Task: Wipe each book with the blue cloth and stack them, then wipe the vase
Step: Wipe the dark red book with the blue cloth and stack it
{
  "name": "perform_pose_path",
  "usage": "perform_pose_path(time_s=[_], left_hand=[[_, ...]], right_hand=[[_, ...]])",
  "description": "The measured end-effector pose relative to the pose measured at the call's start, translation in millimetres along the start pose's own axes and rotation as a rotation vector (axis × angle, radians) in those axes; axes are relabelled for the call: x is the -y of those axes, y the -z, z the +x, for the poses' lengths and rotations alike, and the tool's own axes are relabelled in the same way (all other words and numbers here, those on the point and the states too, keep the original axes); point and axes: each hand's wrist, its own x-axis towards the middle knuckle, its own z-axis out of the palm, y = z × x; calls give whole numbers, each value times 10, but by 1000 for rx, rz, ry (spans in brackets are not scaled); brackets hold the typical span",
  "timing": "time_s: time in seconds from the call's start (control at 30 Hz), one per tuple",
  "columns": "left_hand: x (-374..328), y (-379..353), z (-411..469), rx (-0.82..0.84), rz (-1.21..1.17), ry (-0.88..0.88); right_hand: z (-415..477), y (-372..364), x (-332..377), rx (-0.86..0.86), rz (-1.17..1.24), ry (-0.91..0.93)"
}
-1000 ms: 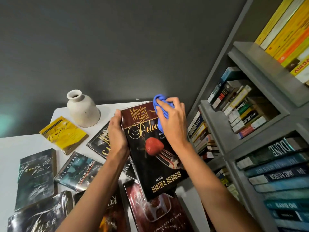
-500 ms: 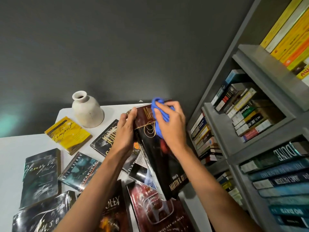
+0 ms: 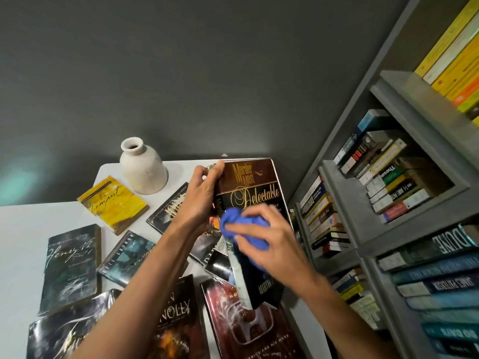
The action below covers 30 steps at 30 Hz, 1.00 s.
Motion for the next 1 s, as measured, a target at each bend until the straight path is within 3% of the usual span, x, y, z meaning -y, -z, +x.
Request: perform_pose_path(time_s=[0.1, 0.2, 0.53, 0.73, 1.0], left_hand=[[15, -23, -5, -21, -23, 38], [-10, 29, 39, -21, -57, 111], [10, 174, 160, -129, -51, 84], [105, 188, 122, -229, -56, 43], [249, 122, -101, -207, -90, 38]], right_hand=[[492, 12, -14, -85, -47, -36], [640, 18, 18, -26, -75, -42], [-363, -23, 9, 177, -15, 6], [-457, -117, -32, 76, -41, 31], [604, -303, -170, -230, -236, -144]])
